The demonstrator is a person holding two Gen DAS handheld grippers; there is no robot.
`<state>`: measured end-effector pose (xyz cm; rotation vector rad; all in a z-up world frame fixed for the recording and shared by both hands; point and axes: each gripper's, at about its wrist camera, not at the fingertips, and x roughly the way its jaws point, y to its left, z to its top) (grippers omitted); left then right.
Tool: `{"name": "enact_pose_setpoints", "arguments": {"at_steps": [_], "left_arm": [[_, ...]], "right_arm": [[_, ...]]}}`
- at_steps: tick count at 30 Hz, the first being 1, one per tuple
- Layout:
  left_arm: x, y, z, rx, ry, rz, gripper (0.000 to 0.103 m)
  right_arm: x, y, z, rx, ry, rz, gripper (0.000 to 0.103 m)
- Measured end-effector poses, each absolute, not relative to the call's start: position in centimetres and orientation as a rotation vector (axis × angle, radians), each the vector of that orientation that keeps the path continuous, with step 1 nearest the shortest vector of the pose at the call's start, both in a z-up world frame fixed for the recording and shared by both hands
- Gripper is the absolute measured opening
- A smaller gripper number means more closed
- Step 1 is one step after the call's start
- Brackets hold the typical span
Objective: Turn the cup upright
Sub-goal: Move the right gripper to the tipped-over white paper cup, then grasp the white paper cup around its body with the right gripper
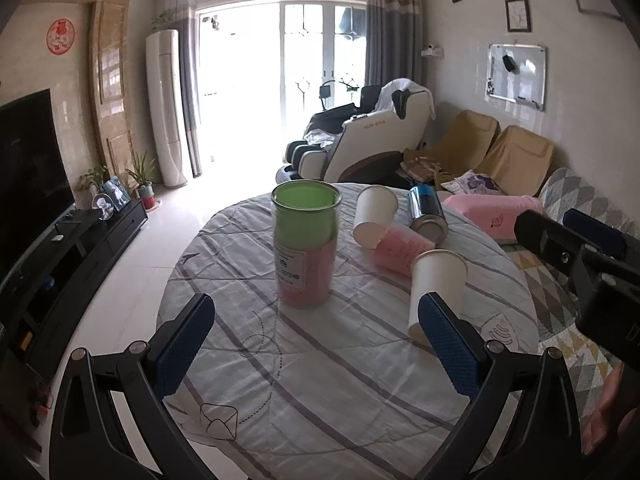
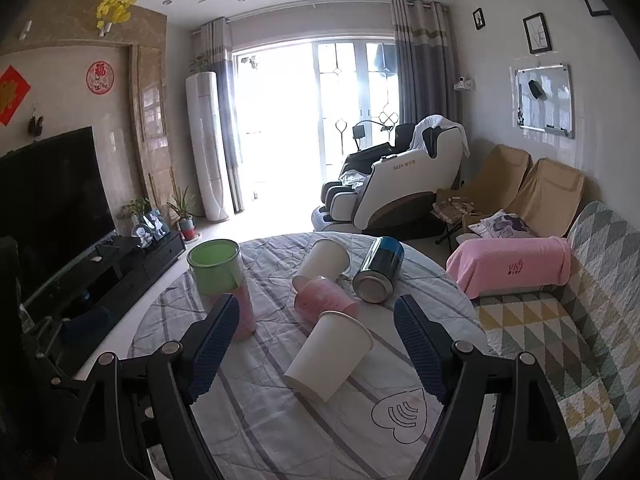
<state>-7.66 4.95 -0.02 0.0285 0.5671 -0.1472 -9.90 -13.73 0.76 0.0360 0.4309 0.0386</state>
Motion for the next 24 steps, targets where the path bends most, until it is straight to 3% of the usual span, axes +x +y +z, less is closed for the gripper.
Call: {"name": "enact_pose_setpoints", "arguments": {"at_steps": [10, 24], "left_arm": [[-6.8, 4.9, -1.0, 0.032, 0.621, -0.184, 0.103], [-3.8, -0.3, -3.3, 0.115, 0.712, -0.292, 0.103]], "right_arm": [[-8.7, -15.4, -0.2, 0.135, 0.508, 0.048, 0.081], [-3.4, -20.9, -5.5, 0.492, 0.812, 0.09, 0.081]]}}
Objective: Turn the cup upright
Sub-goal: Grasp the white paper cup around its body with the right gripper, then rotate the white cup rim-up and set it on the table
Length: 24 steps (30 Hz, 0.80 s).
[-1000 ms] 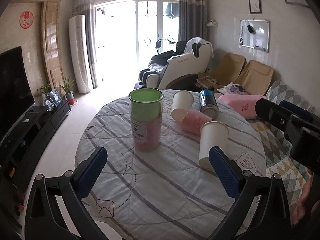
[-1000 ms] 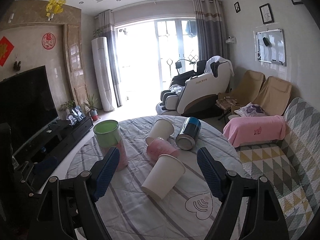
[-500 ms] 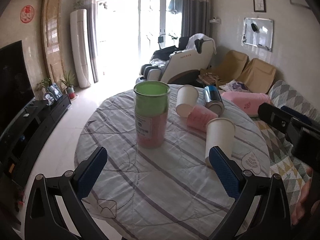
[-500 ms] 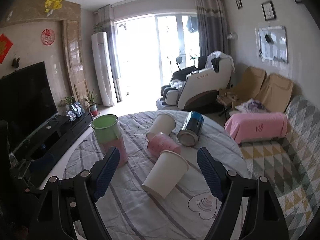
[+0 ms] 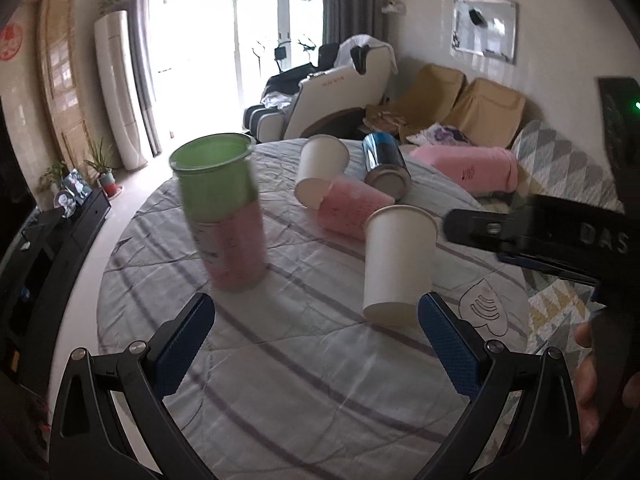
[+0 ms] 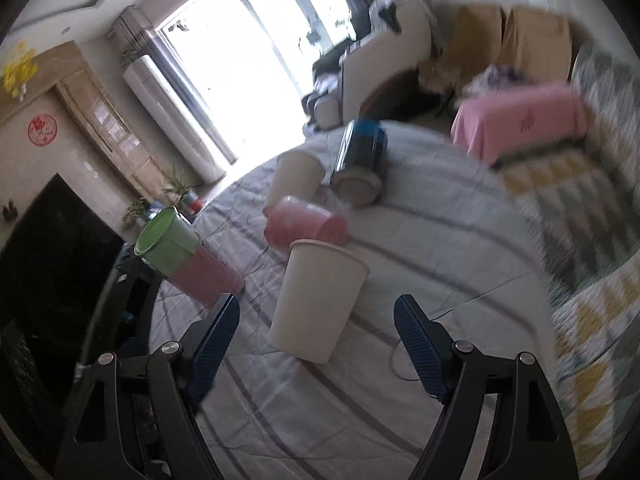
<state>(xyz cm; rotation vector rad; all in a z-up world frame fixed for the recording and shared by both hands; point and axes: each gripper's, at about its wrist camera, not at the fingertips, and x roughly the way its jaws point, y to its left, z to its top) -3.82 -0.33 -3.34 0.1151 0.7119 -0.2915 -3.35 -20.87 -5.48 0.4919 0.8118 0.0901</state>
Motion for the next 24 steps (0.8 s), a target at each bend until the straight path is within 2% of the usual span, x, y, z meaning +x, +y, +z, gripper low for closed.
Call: {"name": "enact_pose_setpoints", "arguments": {"at_steps": [6, 13, 16, 18, 20, 24], "left_arm": [[-1.8, -1.4, -4.9, 0.136, 0.761, -0.293, 0.103], [-0.3, -1.2, -6.0, 0.115, 0.797, -0.301, 0.103], [-0.2, -1.2, -6.4, 0.092, 0.814, -0.333, 0.103], [-0.2, -1.4, -6.5, 0.097, 0.815, -0.341, 0.103], [-0.2, -1.4, -6.8, 0.106, 0.82, -0.339, 0.103], [-0.4, -0.9, -7.1, 0.092, 0.838, -0.335, 0.103]], "right_arm": [[0.6, -20.8, -8.8, 0.548, 0.958, 0.124, 0.081], [3.0, -21.0, -10.7, 0.588, 1.012, 0.172, 0.081], [3.0, -20.5, -10.5, 0.54, 0.984, 0.206, 0.08], [2.6, -19.7, -9.8, 0.472, 0.946, 0.218, 0.072], [2.1, -19.0, -9.0, 0.425, 0.905, 0.244, 0.071], [0.8, -17.4, -7.7, 0.287, 0.806, 0.266, 0.063]]}}
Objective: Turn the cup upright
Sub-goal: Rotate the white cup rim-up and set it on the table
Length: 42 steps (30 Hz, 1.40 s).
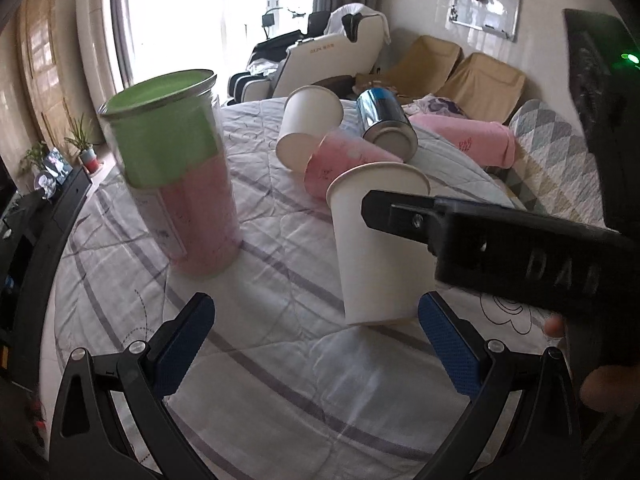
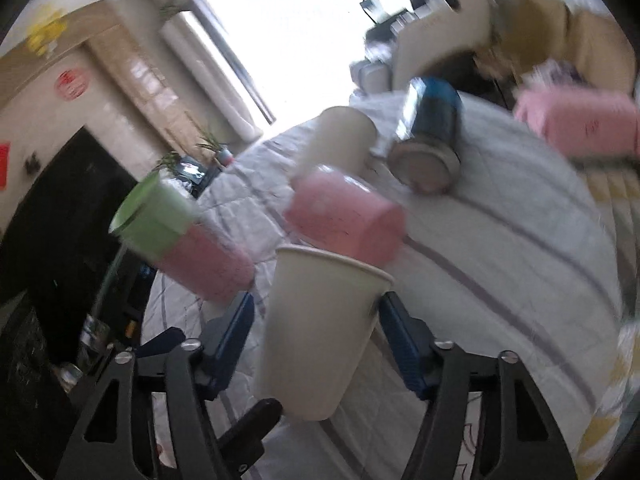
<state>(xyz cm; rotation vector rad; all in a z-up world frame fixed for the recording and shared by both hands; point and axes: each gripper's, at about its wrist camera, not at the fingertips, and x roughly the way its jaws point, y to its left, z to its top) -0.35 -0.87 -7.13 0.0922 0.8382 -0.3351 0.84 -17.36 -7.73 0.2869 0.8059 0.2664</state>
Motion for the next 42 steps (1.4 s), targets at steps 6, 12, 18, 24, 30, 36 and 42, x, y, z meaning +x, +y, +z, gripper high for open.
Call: {"name": "enact_pose_setpoints", "arguments": {"at_steps": [6, 12, 18, 24, 30, 36, 42], "left_arm": [[-0.4, -0.4, -7.1, 0.094, 0.847, -0.326, 0.103], [-0.3, -0.1, -6.9, 0.096, 0.838, -0.332, 0.103], [-0.3, 0.7, -6.5, 0.054, 0.83, -0.355, 0.103], [-0.4, 0.6, -7.3, 0.06, 0.854, -0.352, 0.103], [-0.7, 0.7, -8.1, 0.063, 0.871, -0.346, 0.103], [-1.3, 1.4, -9.0, 0.06, 0.887, -0.334, 0.103], [-2.5, 3.0, -9.4, 0.055, 0.888, -0.316, 0.103]], "right_arm": [[2.6, -18.8, -9.4, 0.453, 0.927, 0.264, 0.065], [4.4, -19.2, -10.1, 0.494, 0.976, 0.319, 0.065], [3.4, -18.2, -9.6, 0.42, 0.921, 0.335, 0.064], [1.3, -17.2, -8.9, 0.32, 0.819, 0.309, 0.064], [-0.9, -16.2, -8.4, 0.23, 0.734, 0.289, 0.064], [-2.2, -15.5, -8.1, 0.166, 0.689, 0.284, 0.064], [-3.6, -14.1, -8.0, 0.104, 0.672, 0.295, 0.064]]}}
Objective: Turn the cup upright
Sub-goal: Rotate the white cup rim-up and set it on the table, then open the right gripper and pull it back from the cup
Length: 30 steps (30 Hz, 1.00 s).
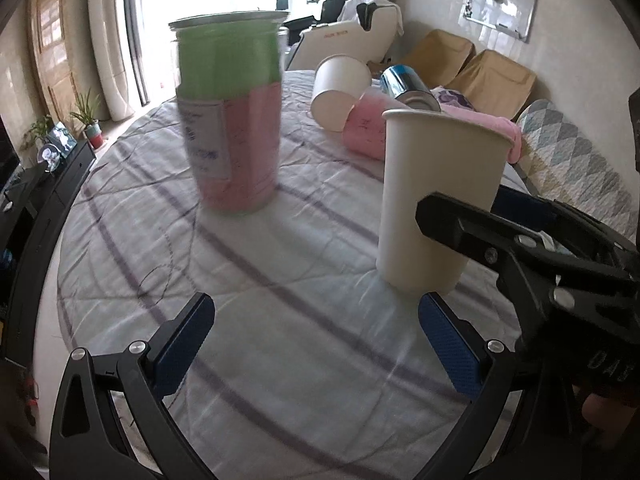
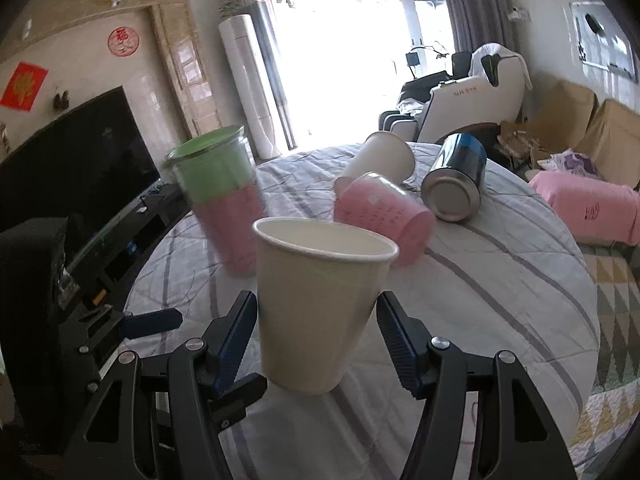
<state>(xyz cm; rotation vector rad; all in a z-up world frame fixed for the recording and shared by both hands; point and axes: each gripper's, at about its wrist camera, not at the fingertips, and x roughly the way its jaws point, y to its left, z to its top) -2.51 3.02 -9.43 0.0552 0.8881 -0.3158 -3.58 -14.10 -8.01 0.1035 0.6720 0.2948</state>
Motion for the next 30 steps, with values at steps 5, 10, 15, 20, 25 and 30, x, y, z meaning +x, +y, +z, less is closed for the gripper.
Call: {"name": "enact_pose_setpoints", "arguments": {"at_steps": [5, 10, 15, 20, 25, 30], "left_arm": [[-3.3, 4.0, -9.4, 0.051, 0.883, -0.299, 0.103], [-4.2, 5.0, -8.6, 0.036, 0.854, -0.298, 0.103], [-5.6, 5.1, -6.8, 0.045, 0.814, -0.299, 0.103], [-7.4, 5.2, -3.7, 0.082, 0.733, -0.254, 0.103], [-8.2, 4.7, -1.4, 0.099, 0.675, -0.203, 0.103], [-9.6, 3.7, 0.7, 0.119, 0.601, -0.174, 0.103]], "right_arm": [[-4.7, -13.1, -8.1, 0.067, 0.658, 0.283, 0.064], [-5.7, -12.6, -7.6, 0.063, 0.669, 0.256, 0.08], [-7.3, -12.8, -5.9, 0.055, 0.66, 0.217, 0.081], [-8.9, -13.4, -3.5, 0.067, 0.692, 0.175, 0.081], [-9.9, -14.2, -1.8, 0.061, 0.691, 0.119, 0.081], [-10.8, -15.1, 0.4, 0.037, 0.659, 0.072, 0.081]]}}
